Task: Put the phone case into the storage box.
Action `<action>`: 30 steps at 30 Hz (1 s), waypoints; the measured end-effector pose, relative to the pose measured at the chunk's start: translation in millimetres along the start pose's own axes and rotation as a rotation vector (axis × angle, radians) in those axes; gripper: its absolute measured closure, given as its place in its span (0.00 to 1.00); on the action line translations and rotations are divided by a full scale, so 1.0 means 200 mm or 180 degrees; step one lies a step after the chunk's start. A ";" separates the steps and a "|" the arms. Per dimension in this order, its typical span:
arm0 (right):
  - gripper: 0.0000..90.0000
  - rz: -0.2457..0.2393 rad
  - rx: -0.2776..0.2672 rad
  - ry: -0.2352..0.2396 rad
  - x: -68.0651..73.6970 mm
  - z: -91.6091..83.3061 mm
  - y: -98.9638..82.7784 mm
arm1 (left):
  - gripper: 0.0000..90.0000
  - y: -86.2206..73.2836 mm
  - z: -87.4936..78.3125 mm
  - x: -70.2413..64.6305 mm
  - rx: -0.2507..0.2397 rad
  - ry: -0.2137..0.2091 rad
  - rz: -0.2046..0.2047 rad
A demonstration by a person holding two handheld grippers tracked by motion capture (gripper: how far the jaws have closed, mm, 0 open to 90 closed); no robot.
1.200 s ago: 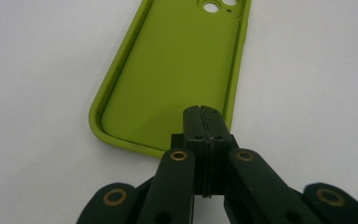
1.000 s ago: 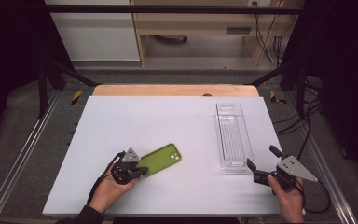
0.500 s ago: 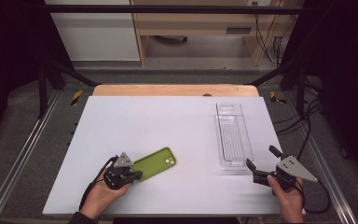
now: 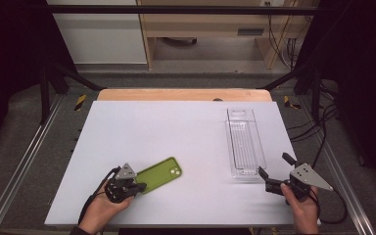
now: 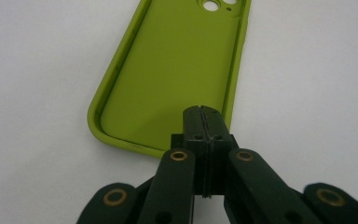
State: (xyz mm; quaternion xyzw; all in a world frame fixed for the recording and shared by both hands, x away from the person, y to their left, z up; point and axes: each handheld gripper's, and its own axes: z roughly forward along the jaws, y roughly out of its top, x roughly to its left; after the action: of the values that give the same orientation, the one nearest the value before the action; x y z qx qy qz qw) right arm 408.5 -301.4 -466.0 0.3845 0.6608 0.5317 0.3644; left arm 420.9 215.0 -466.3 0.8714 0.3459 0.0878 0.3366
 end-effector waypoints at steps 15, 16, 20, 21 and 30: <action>0.03 0.0003 -0.0007 0.0012 0.00 0.00 0.00 | 1.00 -0.02 -0.02 0.00 0.0001 -0.0009 0.0016; 0.03 0.0004 -0.0002 0.0015 0.00 0.00 0.00 | 1.00 -0.02 -0.02 0.00 0.0002 -0.0012 0.0009; 0.03 0.0011 0.0002 0.0025 0.00 0.00 0.00 | 1.00 -0.03 -0.02 0.00 0.0005 -0.0011 0.0027; 0.03 0.0006 0.0004 0.0021 0.00 0.00 0.00 | 1.00 -0.03 -0.02 0.00 0.0005 -0.0011 0.0027; 0.03 0.0008 0.0018 0.0027 0.01 0.00 0.00 | 1.00 -0.03 -0.02 0.00 -0.0014 -0.0016 0.0031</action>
State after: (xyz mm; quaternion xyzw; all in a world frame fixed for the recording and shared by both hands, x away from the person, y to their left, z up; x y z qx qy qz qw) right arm 408.2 -299.6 -466.3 0.3841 0.6633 0.5320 0.3598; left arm 414.7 220.5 -467.1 0.8725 0.3407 0.0881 0.3389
